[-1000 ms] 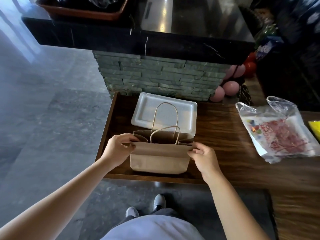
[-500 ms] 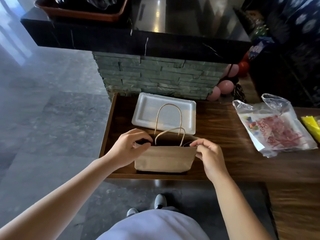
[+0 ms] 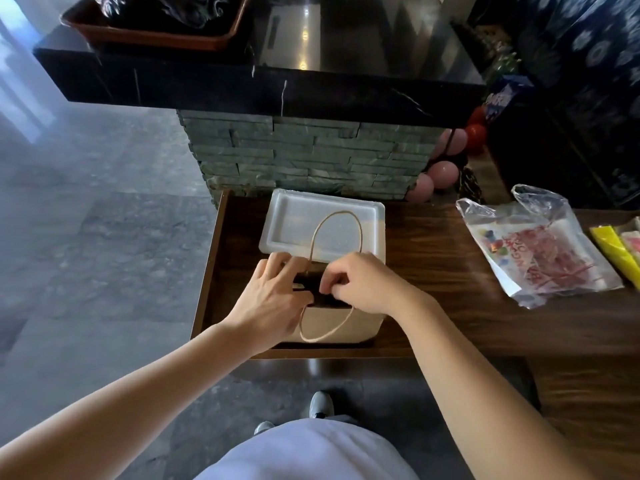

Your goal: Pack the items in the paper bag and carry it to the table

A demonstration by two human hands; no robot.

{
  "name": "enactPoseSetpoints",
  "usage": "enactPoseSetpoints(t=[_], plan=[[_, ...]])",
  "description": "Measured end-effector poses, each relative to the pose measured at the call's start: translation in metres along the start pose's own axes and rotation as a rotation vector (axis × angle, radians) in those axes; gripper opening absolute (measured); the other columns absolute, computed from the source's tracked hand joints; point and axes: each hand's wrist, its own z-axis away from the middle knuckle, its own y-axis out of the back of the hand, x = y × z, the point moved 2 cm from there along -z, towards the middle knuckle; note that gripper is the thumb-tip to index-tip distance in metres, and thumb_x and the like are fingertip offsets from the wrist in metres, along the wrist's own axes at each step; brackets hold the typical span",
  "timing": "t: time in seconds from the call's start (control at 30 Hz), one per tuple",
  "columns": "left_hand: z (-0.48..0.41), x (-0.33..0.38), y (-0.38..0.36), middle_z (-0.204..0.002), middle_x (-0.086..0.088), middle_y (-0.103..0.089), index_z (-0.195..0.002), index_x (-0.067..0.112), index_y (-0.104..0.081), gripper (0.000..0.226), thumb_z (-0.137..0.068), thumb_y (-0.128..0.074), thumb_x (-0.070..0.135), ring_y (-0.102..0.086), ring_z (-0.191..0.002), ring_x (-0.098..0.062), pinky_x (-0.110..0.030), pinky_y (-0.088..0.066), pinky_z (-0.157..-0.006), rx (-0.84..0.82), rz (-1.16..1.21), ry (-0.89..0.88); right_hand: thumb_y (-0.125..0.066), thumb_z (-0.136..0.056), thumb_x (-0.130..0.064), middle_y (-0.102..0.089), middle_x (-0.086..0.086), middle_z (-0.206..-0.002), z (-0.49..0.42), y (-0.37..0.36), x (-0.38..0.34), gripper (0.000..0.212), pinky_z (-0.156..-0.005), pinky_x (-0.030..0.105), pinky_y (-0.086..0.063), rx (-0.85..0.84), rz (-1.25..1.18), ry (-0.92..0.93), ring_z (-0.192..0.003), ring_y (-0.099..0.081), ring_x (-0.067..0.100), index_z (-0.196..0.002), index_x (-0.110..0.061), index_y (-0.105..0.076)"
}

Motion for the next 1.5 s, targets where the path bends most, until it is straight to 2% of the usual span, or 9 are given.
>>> enactPoseSetpoints(t=[0.13,0.3,0.43,0.57,0.8,1.2,1.3,1.37,1.5], plan=[[0.009,0.003,0.000,-0.116,-0.014,-0.058,-0.082,0.023,-0.074,0.008,-0.077,-0.072,0.017,-0.047,-0.112,-0.037,-0.047,-0.045,-0.083,0.047,0.009,-0.070,-0.073,-0.080,-0.013,-0.067,0.001,-0.107,-0.024,-0.007,-0.006,0.035,-0.063,0.025,-0.050,-0.185,0.245,-0.086,-0.083,-0.062,0.014,-0.112,-0.026,-0.067],[0.013,0.003,0.001,-0.102,0.003,-0.066,-0.098,0.027,-0.063,0.016,-0.084,-0.063,0.019,-0.056,-0.108,-0.020,-0.046,-0.027,-0.114,-0.133,0.010,-0.399,-0.089,-0.059,-0.030,-0.055,0.007,-0.135,-0.045,-0.021,-0.009,0.103,-0.086,0.045,-0.053,-0.312,0.455,-0.132,-0.115,-0.057,0.033,-0.146,-0.033,-0.034],[0.013,0.005,0.003,-0.095,0.008,-0.068,-0.106,0.032,-0.053,0.022,-0.086,-0.059,0.023,-0.061,-0.095,-0.019,-0.049,-0.026,-0.113,-0.294,-0.078,-0.476,-0.090,-0.049,-0.049,-0.018,0.013,-0.159,-0.051,-0.026,-0.001,0.135,-0.108,0.065,-0.023,-0.357,0.681,-0.160,-0.139,-0.022,0.045,-0.152,-0.044,-0.002],[0.018,-0.002,0.009,-0.101,0.006,-0.070,-0.111,0.030,-0.057,0.033,-0.080,-0.069,0.025,-0.062,-0.095,-0.021,-0.035,-0.047,-0.088,-0.463,-0.201,-0.456,-0.090,-0.046,-0.055,0.013,0.008,-0.163,-0.048,-0.030,0.008,0.148,-0.110,0.072,-0.001,-0.431,0.695,-0.194,-0.145,0.009,0.046,-0.148,-0.047,0.016],[0.010,0.007,0.012,-0.086,-0.004,-0.076,-0.094,0.021,-0.071,0.009,-0.092,-0.062,0.021,-0.068,-0.088,-0.027,-0.040,-0.038,-0.100,-0.573,-0.491,-0.410,-0.089,-0.047,-0.056,0.020,0.008,-0.162,-0.046,-0.034,0.010,0.147,-0.108,0.075,0.003,-0.422,0.708,-0.201,-0.144,0.018,0.045,-0.147,-0.048,0.019],[0.002,0.009,0.011,-0.095,-0.007,-0.075,-0.095,0.017,-0.073,0.018,-0.094,-0.056,0.019,-0.063,-0.097,-0.030,-0.043,-0.036,-0.103,-0.702,-0.438,-0.331,-0.085,-0.044,-0.065,0.007,0.009,-0.163,-0.043,-0.020,0.026,0.146,-0.109,0.070,-0.015,-0.524,0.730,-0.254,-0.143,-0.002,0.051,-0.145,-0.052,0.021],[-0.003,0.011,0.013,-0.095,-0.006,-0.075,-0.094,0.020,-0.072,0.014,-0.093,-0.058,0.020,-0.062,-0.105,-0.030,-0.061,-0.013,-0.116,-0.752,-0.466,-0.316,-0.090,-0.043,-0.056,-0.021,0.012,-0.159,-0.047,-0.025,0.029,0.139,-0.080,0.052,-0.052,-0.684,0.646,-0.301,-0.132,-0.038,0.047,-0.143,-0.061,0.007],[-0.006,0.011,0.013,-0.099,-0.003,-0.074,-0.097,0.022,-0.071,0.012,-0.091,-0.061,0.023,-0.057,-0.114,-0.033,-0.067,-0.006,-0.114,-0.794,-0.499,-0.285,-0.092,-0.047,-0.050,-0.042,0.005,-0.147,-0.051,-0.028,0.029,0.126,-0.057,0.032,-0.048,-0.753,0.620,-0.257,-0.120,-0.053,0.038,-0.146,-0.052,-0.014],[-0.012,0.004,0.016,-0.103,-0.002,-0.075,-0.098,0.024,-0.072,0.013,-0.090,-0.062,0.022,-0.053,-0.123,-0.035,-0.066,0.001,-0.115,-0.853,-0.527,-0.196,-0.092,-0.050,-0.049,-0.053,0.004,-0.136,-0.058,-0.028,0.029,0.115,-0.080,0.034,-0.049,-0.809,0.619,-0.211,-0.118,-0.057,0.033,-0.147,-0.039,-0.030]])
